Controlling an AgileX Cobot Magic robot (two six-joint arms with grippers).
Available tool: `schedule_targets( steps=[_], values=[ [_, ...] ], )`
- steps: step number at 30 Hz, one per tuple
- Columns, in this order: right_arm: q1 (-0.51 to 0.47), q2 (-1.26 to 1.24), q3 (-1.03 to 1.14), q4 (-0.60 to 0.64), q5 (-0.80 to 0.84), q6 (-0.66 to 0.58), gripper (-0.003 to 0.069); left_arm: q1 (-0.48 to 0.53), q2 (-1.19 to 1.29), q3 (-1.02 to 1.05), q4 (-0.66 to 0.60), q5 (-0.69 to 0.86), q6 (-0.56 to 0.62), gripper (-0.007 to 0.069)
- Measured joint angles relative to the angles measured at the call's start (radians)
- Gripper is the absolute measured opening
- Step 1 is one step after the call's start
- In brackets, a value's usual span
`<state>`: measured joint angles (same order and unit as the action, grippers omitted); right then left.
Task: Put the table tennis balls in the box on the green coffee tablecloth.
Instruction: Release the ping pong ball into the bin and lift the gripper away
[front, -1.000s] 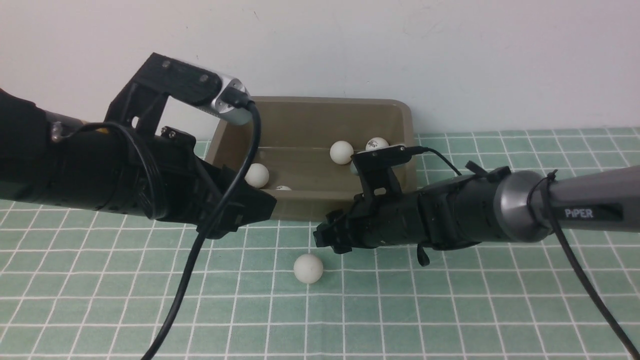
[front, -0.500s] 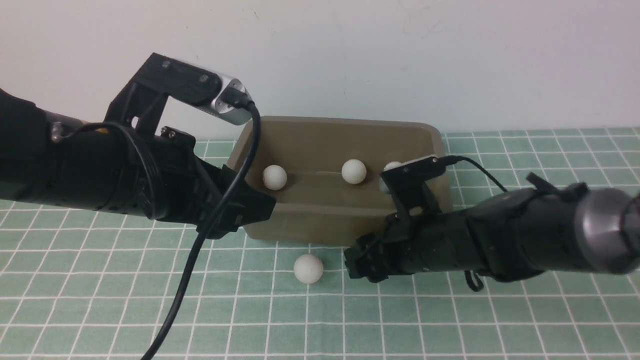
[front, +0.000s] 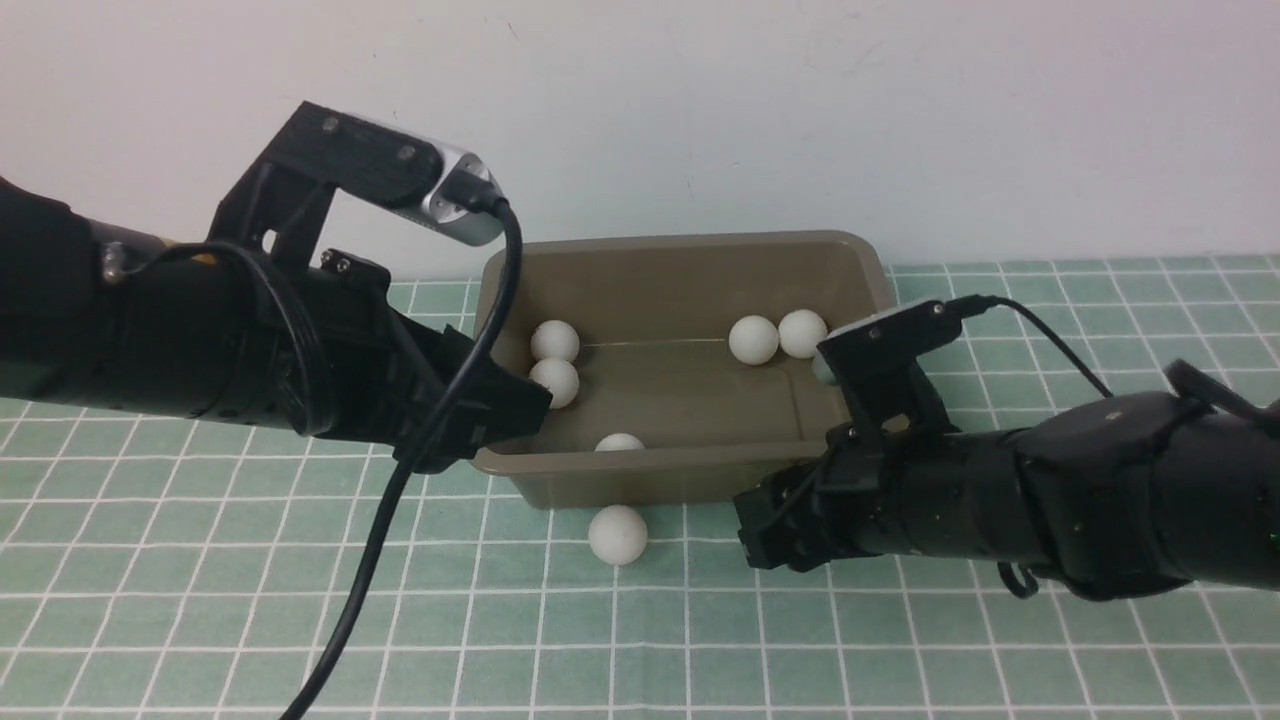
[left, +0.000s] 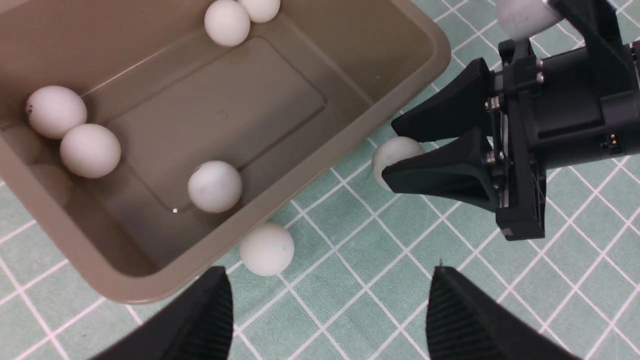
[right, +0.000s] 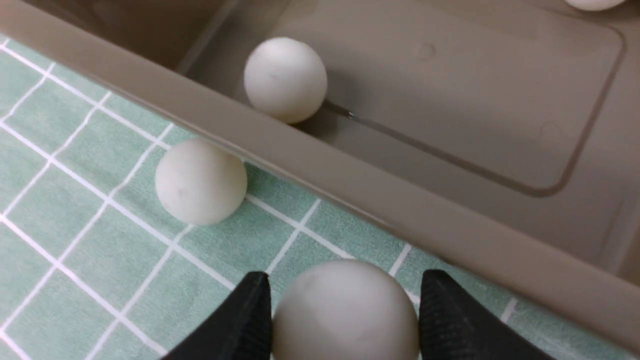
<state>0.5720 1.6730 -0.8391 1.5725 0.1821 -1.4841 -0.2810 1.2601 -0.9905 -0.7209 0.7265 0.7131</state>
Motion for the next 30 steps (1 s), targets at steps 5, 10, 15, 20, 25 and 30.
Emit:
schedule_targets(
  steps=[5, 10, 15, 20, 25, 30],
  values=[
    [0.000, -0.001, 0.002, -0.028, 0.004, 0.000, 0.0347, 0.000, 0.000, 0.000, 0.000, 0.000, 0.000, 0.0468],
    [0.000, -0.002, 0.044, -0.028, -0.019, 0.000, 0.0347, 0.000, 0.000, 0.000, 0.000, 0.000, 0.000, 0.0468],
    [0.000, -0.030, 0.126, -0.028, -0.039, -0.001, 0.0347, 0.000, 0.000, 0.000, 0.000, 0.000, 0.000, 0.0468],
    [0.000, -0.105, 0.196, -0.028, -0.044, -0.001, 0.0347, 0.000, 0.000, 0.000, 0.000, 0.000, 0.000, 0.0468],
    [0.000, -0.242, 0.218, -0.028, -0.014, -0.001, 0.0347, 0.000, 0.000, 0.000, 0.000, 0.000, 0.001, 0.0468],
    [0.000, -0.324, 0.217, -0.028, -0.005, -0.009, 0.0347, 0.000, 0.000, 0.000, 0.000, 0.000, 0.001, 0.0468]
  ],
)
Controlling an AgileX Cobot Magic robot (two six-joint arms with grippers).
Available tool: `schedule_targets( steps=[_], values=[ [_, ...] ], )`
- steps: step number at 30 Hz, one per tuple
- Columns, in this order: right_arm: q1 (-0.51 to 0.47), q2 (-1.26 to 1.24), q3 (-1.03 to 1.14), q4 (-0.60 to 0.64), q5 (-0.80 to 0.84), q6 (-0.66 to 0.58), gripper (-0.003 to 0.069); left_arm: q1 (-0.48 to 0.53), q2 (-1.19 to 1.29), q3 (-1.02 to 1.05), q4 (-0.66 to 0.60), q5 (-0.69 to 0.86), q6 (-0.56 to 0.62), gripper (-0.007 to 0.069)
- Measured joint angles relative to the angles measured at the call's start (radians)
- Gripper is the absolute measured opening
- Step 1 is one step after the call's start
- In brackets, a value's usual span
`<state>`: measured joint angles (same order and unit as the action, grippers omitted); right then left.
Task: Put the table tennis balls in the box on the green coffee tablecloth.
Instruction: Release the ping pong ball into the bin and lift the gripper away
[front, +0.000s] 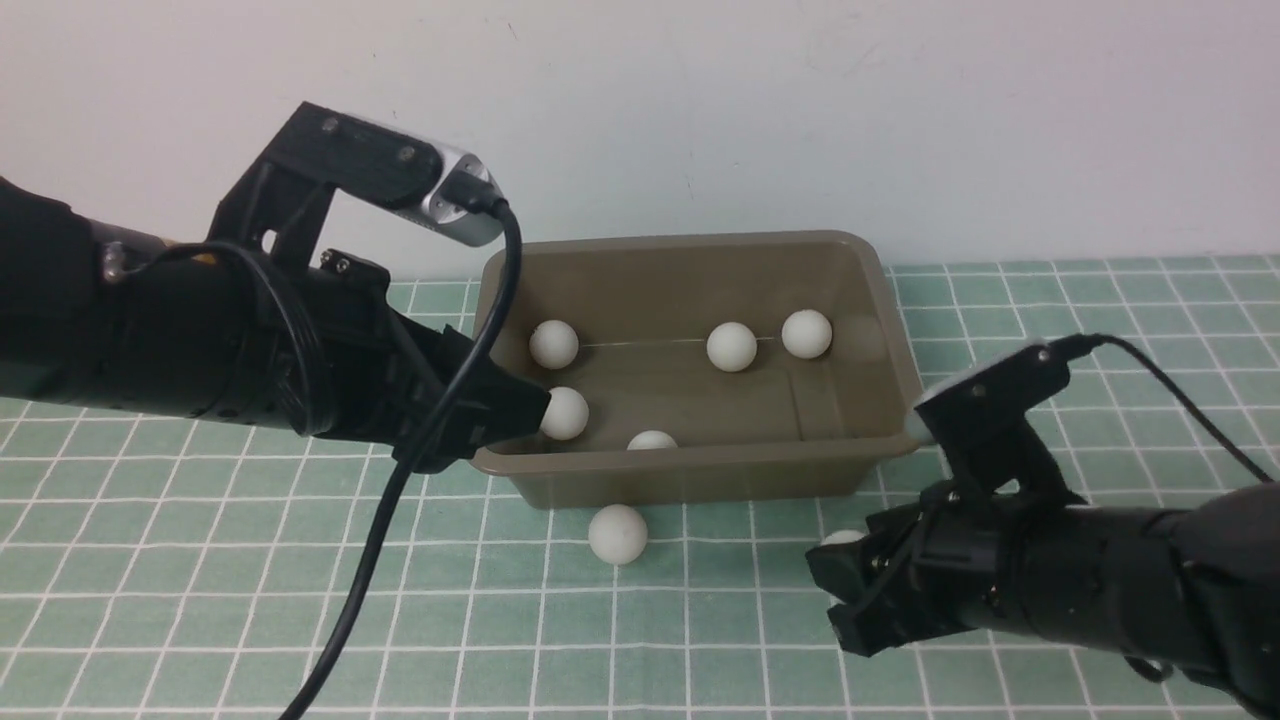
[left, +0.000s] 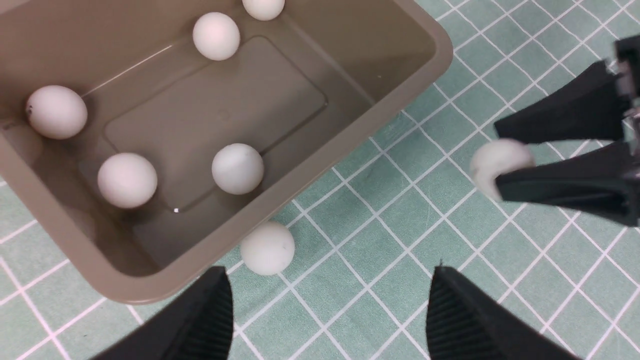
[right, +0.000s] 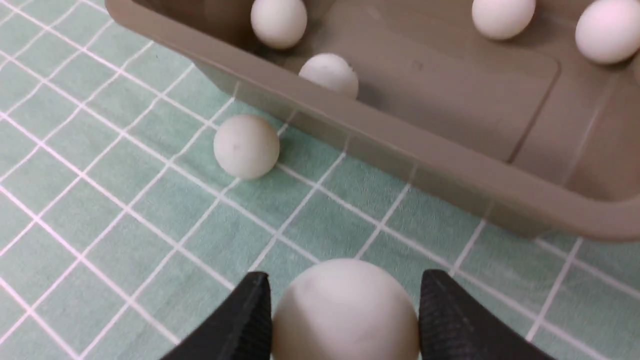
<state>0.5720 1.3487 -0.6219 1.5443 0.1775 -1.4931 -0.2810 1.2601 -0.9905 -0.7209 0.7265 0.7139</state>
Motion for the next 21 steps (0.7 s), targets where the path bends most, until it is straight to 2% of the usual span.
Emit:
schedule_targets(
  steps=[10, 21],
  values=[
    [0.000, 0.045, -0.162, 0.000, -0.019, -0.069, 0.0347, 0.000, 0.000, 0.000, 0.001, 0.000, 0.001, 0.0468],
    [-0.056, 0.343, -0.411, 0.000, -0.005, -0.071, 0.0347, 0.000, 0.000, 0.000, 0.001, 0.000, 0.002, 0.0468]
  ],
)
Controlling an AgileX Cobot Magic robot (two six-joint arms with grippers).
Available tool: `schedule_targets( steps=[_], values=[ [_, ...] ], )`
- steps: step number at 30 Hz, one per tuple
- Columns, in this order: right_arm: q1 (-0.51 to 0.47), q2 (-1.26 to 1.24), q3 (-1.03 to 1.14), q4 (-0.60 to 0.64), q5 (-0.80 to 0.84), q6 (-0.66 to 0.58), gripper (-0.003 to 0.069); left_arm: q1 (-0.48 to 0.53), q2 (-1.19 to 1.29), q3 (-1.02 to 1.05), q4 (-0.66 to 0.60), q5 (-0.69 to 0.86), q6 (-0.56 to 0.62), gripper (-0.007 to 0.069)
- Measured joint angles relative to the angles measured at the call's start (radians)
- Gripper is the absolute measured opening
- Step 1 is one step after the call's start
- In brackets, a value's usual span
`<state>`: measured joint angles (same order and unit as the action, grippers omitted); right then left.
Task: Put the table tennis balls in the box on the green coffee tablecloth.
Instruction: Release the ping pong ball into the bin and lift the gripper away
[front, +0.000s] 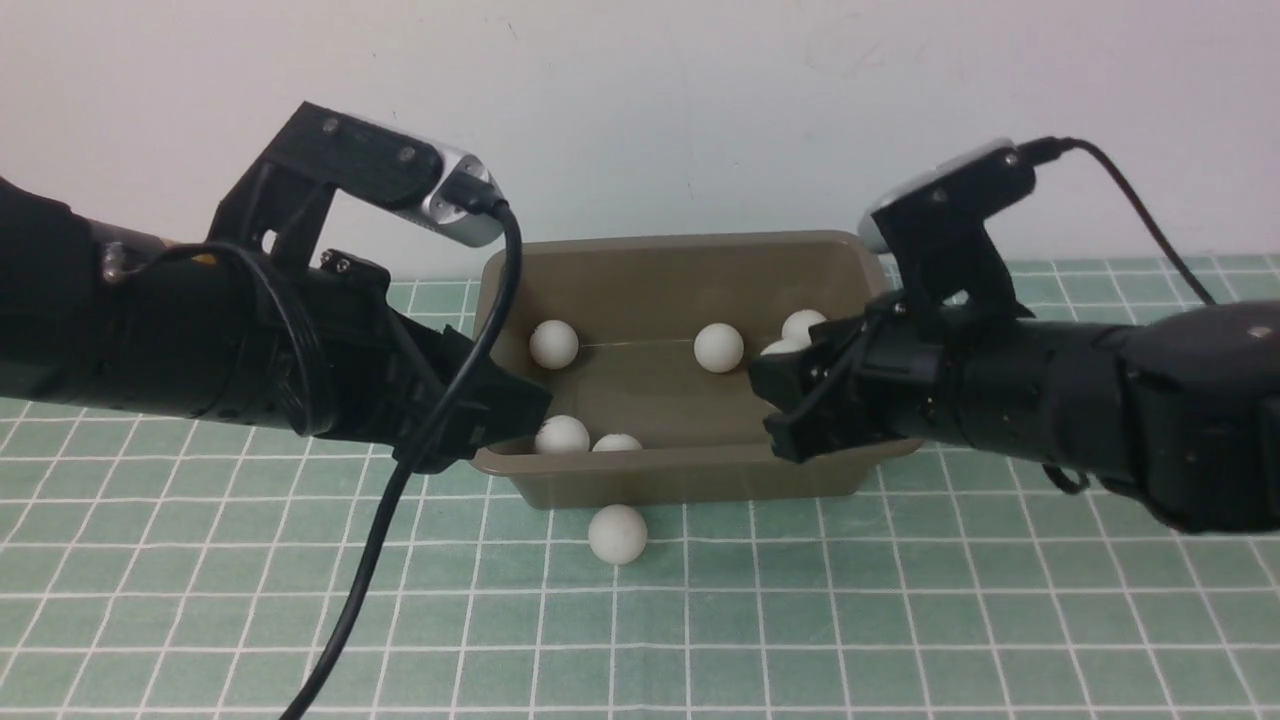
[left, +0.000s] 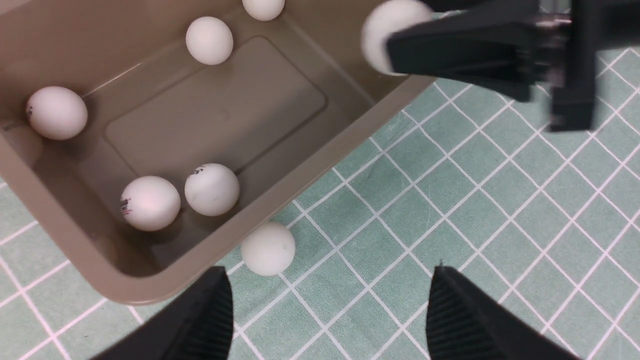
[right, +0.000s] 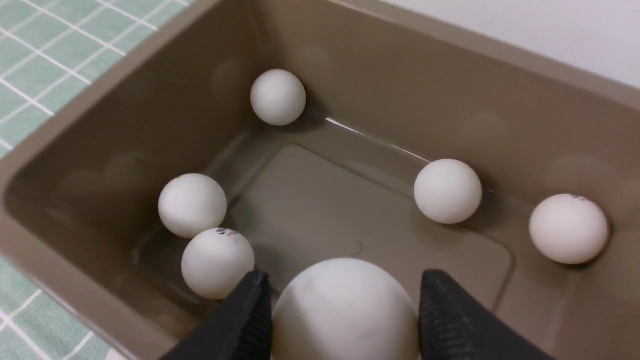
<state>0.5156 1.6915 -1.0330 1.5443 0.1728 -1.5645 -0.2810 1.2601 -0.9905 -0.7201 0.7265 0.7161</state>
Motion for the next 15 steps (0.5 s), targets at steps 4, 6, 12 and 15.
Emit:
schedule_targets(
  steps=[4, 6, 12, 15],
  values=[
    [-0.015, 0.061, -0.044, 0.000, 0.051, 0.000, 0.0347, 0.000, 0.000, 0.000, 0.000, 0.000, 0.000, 0.0468],
    [-0.020, 0.083, -0.065, 0.000, 0.055, 0.000, 0.0349, 0.000, 0.000, 0.000, 0.000, 0.000, 0.000, 0.0468],
    [-0.026, 0.110, -0.088, 0.052, 0.010, 0.000, 0.0472, 0.000, 0.000, 0.000, 0.000, 0.000, 0.000, 0.0468],
    [-0.026, 0.110, -0.094, 0.057, -0.019, -0.001, 0.0496, 0.000, 0.000, 0.000, 0.000, 0.004, 0.000, 0.0468]
  ],
)
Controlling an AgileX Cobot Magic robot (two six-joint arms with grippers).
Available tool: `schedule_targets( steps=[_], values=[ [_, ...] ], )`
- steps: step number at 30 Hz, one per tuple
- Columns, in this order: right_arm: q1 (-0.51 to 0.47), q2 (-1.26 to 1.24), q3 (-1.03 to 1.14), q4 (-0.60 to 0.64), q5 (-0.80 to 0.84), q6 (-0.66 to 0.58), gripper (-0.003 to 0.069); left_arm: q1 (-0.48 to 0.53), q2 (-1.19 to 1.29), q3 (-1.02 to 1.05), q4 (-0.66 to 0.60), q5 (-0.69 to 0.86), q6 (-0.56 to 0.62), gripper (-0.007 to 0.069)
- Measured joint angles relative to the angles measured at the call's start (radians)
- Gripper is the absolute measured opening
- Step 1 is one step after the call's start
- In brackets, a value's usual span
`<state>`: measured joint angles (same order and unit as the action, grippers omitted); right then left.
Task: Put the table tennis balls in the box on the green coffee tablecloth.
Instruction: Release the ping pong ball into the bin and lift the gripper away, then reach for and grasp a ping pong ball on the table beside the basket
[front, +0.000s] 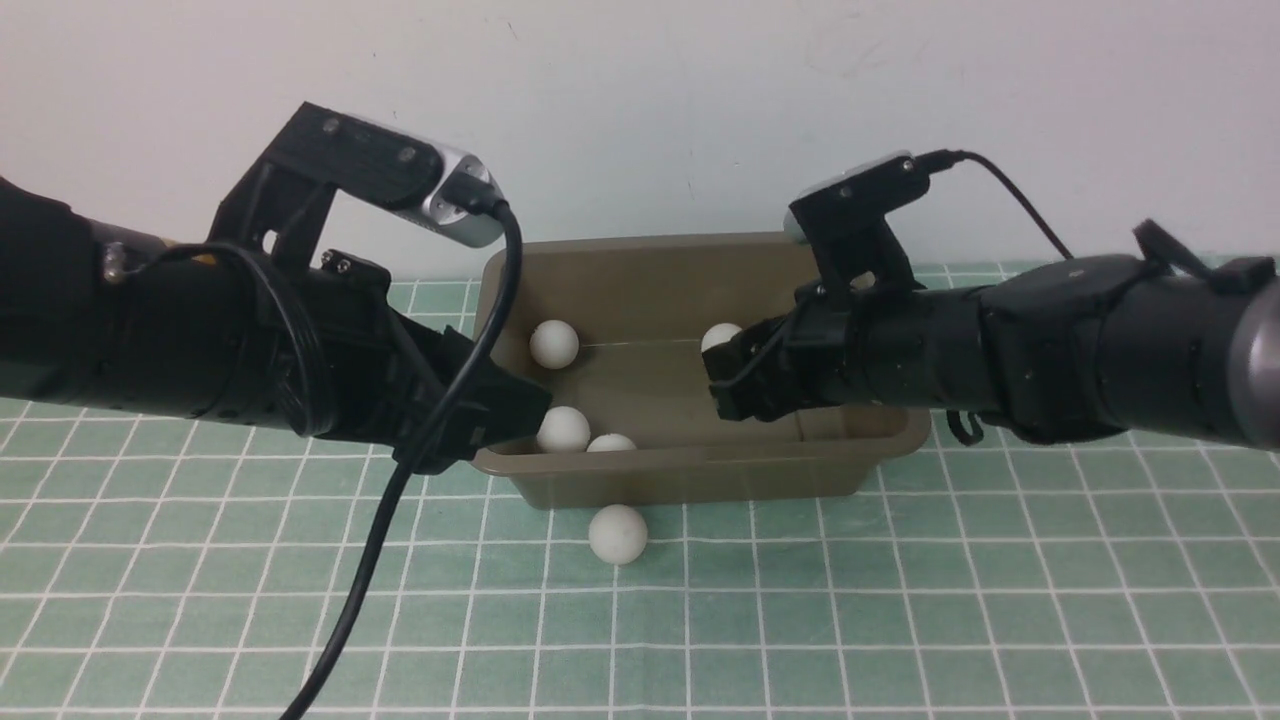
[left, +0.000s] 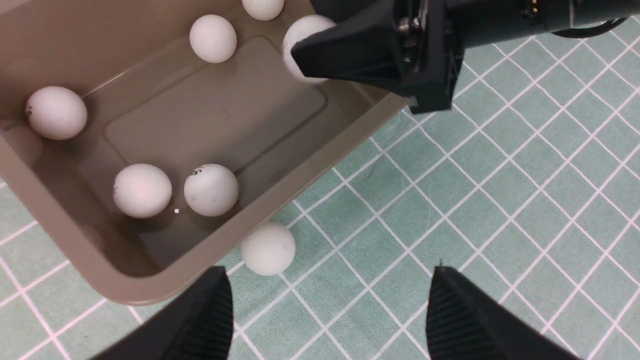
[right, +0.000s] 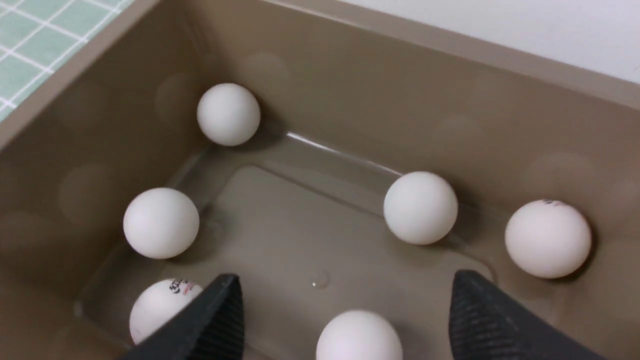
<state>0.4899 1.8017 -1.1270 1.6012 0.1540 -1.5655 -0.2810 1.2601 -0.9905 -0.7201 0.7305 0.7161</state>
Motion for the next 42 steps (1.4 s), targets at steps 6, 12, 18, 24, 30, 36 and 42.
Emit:
schedule_targets(
  steps=[6, 12, 18, 24, 30, 36, 42],
  values=[
    [0.000, -0.078, -0.001, -0.029, 0.025, 0.000, 0.0498, 0.000, 0.000, 0.000, 0.000, 0.052, 0.016, 0.0468],
    [0.000, -0.283, 0.008, -0.084, 0.047, 0.000, 0.0498, 0.000, 0.000, 0.000, 0.000, 0.076, 0.026, 0.0468],
    [0.000, -0.469, 0.127, -0.087, 0.051, 0.005, 0.0479, 0.000, 0.000, 0.000, 0.000, 0.106, 0.026, 0.0468],
    [0.000, -0.612, 0.303, -0.090, 0.101, 0.060, 0.0442, 0.000, 0.000, 0.000, 0.000, 0.140, 0.026, 0.0468],
    [0.000, -0.657, 0.412, -0.096, 0.209, 0.090, 0.0431, 0.000, 0.000, 0.000, -0.016, 0.154, 0.026, 0.0468],
    [0.000, -0.658, 0.511, -0.110, 0.275, 0.101, 0.0430, 0.000, 0.001, 0.000, -0.058, 0.172, 0.025, 0.0468],
    [0.000, -0.658, 0.587, -0.120, 0.242, 0.101, 0.0430, 0.000, 0.077, 0.000, -0.066, 0.339, -0.035, 0.0468]
  ],
)
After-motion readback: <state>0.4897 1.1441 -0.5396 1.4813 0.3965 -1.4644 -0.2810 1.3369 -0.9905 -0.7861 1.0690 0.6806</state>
